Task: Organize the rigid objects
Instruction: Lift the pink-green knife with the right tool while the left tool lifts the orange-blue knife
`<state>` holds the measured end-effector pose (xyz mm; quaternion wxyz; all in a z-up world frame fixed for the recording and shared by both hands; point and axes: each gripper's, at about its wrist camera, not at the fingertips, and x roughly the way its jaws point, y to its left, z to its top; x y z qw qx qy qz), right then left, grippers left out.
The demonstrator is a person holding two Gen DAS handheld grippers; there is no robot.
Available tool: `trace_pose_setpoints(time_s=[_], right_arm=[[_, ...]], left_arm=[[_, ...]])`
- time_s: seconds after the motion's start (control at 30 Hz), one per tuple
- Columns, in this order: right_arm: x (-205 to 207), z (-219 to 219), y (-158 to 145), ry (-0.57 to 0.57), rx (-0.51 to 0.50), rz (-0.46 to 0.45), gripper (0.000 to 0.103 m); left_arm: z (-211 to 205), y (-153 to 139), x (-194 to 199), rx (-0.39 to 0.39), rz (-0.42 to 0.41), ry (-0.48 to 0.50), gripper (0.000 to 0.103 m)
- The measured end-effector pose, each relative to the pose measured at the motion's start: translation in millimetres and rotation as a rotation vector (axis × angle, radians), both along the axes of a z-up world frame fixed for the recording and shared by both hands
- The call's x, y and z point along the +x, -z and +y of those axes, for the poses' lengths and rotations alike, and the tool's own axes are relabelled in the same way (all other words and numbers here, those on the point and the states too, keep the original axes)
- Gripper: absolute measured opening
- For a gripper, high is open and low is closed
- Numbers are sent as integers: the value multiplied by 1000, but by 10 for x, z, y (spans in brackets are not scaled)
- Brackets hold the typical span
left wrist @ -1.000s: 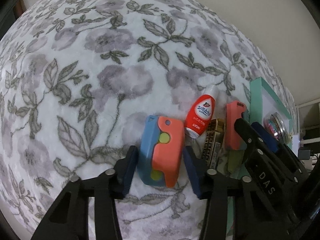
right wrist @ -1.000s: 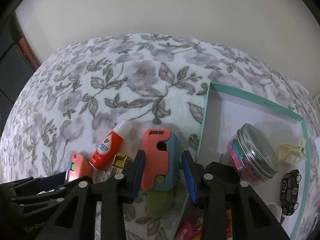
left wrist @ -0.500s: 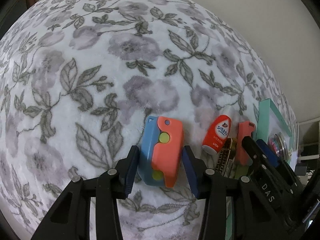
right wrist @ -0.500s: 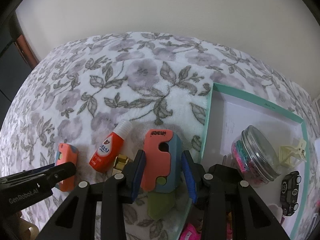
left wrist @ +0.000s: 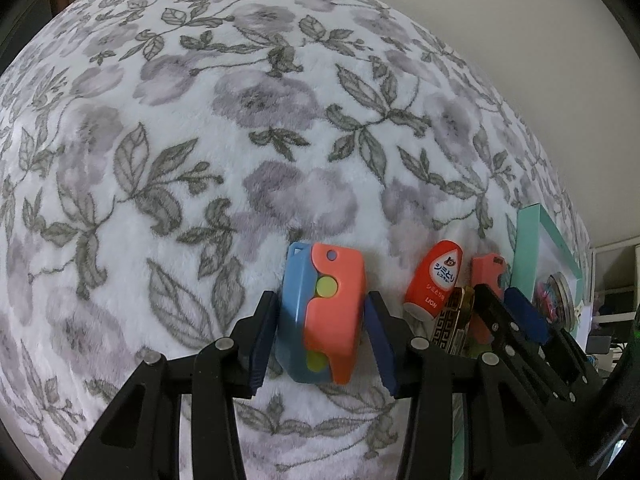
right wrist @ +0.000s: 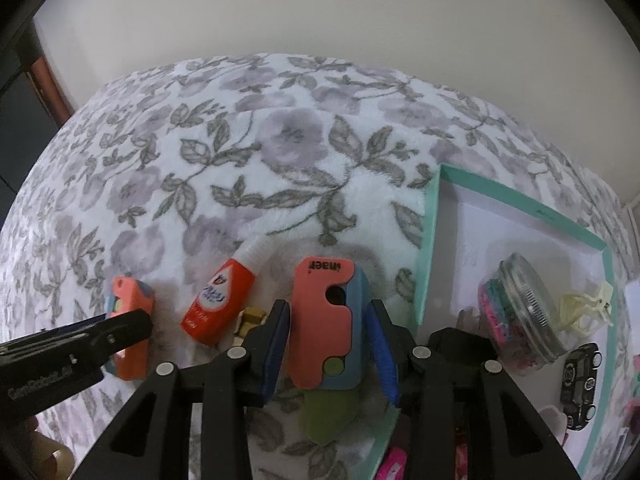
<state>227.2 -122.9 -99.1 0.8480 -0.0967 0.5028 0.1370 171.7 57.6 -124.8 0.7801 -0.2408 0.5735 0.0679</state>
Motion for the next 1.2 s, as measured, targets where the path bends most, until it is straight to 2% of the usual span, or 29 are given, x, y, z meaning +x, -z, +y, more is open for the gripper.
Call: trace_pose_setpoints(time_s=[0.3,0.6,0.73,1.03,1.2], right_arm=[[-22,-15,1,-1,18,43,43],[-58,45,11,-8,-43,66,46],[-35,2,113,5,-27,107,47],[-84,24,155,2,-38,87,46],[-99,-4,130,16,-11,84,45]], left_arm=[[-10,-6,-5,2,-4,-1,46],[-34,-2,22,10,-4,0,46],[-45,-3,20,14,-4,2,46],[-59,3,29,21,-8,8,46],[-45,-5,33,14,-19,2,45]])
